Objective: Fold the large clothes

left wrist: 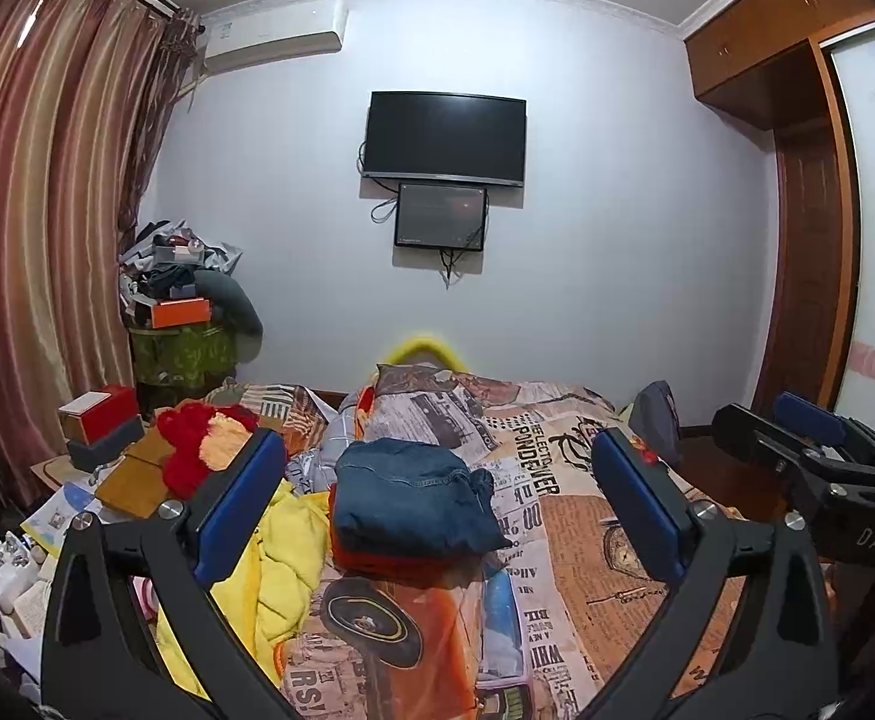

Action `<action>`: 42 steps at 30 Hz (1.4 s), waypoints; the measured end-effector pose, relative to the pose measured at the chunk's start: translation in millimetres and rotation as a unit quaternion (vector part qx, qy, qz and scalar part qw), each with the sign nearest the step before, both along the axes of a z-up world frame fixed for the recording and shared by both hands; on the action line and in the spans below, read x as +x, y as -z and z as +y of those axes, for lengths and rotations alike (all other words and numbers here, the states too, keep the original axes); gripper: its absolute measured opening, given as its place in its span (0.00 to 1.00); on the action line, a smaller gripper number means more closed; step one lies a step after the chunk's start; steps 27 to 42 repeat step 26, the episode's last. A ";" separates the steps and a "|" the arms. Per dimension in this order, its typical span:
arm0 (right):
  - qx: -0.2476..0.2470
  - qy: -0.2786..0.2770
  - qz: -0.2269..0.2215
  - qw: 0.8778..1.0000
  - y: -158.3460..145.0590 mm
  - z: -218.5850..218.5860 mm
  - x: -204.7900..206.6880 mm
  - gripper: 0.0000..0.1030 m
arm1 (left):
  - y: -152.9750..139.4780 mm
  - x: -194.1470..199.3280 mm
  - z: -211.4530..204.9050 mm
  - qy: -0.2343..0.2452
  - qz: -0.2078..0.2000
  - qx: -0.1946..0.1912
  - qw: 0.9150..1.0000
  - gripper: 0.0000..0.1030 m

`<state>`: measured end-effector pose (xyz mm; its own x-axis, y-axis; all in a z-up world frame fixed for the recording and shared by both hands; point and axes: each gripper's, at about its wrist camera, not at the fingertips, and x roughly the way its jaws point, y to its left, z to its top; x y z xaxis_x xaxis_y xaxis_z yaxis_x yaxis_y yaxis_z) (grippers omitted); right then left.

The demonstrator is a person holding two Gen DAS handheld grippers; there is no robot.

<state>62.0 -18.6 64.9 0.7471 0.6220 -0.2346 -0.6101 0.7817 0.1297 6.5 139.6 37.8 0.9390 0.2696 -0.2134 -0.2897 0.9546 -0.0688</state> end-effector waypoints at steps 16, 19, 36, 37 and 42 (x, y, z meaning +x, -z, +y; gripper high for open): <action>0.002 0.010 0.005 1.000 0.3 -1.6 3.3 1.00 | 3.7 3.4 3.6 0.012 0.005 -0.011 1.000 0.99; 0.001 0.012 0.005 1.000 0.0 -1.7 3.7 1.00 | 3.9 3.5 1.4 0.015 0.005 -0.007 1.000 0.99; -0.003 0.015 0.003 1.000 1.0 -1.0 2.0 1.00 | 4.7 2.7 -2.1 0.021 0.009 -0.001 1.000 0.99; -0.003 0.015 0.003 1.000 1.0 -1.0 2.0 1.00 | 4.7 2.7 -2.1 0.021 0.009 -0.001 1.000 0.99; -0.003 0.015 0.003 1.000 1.0 -1.0 2.0 1.00 | 4.7 2.7 -2.1 0.021 0.009 -0.001 1.000 0.99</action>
